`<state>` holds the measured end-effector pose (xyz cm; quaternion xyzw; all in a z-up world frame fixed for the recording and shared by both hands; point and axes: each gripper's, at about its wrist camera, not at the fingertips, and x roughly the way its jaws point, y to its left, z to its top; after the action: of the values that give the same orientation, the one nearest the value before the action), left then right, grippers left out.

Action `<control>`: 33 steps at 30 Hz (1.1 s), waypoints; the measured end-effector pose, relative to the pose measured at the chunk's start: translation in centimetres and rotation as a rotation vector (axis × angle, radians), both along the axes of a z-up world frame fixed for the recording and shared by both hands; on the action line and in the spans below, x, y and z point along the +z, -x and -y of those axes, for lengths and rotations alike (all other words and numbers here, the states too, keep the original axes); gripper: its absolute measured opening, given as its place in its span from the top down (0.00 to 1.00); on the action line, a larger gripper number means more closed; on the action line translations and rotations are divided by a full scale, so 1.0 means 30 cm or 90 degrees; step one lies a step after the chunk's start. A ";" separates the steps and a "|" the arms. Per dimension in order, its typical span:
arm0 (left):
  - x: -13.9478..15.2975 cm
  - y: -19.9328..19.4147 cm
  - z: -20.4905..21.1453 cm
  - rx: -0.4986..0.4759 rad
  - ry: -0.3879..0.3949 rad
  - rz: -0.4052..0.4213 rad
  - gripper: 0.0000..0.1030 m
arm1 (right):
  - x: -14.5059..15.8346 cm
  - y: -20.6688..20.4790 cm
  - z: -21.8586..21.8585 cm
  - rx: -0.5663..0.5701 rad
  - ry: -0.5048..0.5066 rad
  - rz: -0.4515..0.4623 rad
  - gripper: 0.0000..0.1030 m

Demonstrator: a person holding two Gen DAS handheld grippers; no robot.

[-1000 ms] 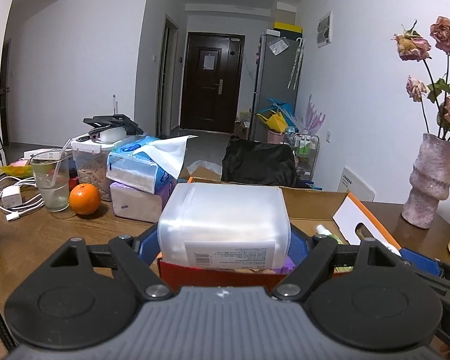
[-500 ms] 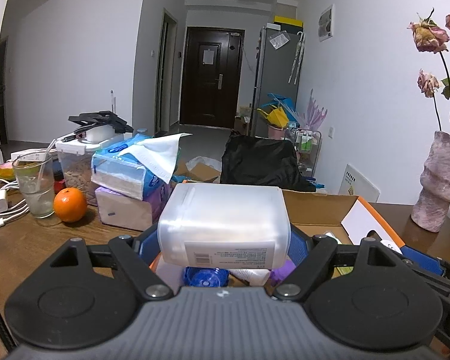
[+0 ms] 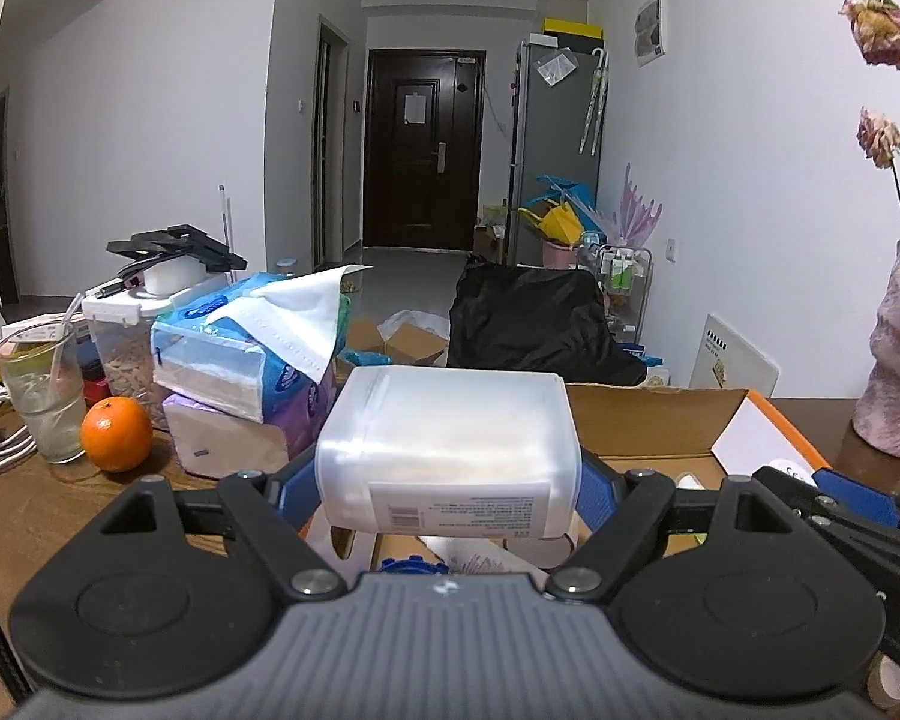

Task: Organize rigid objects
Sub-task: 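Carry the plastic box with the left tool while the right tool carries the round cap to the box, then lower the plastic box and round cap into the box and open both tools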

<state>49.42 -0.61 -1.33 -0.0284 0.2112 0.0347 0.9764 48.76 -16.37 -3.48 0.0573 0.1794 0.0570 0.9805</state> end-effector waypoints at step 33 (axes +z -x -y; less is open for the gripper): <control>-0.063 -0.151 0.000 0.002 -0.050 -0.035 0.17 | -0.047 -0.149 -0.003 -0.001 0.039 -0.027 0.62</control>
<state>53.96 -0.61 -3.20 0.0107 0.2362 0.0456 0.9706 53.23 -16.29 -4.89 0.0287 0.2017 0.0492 0.9778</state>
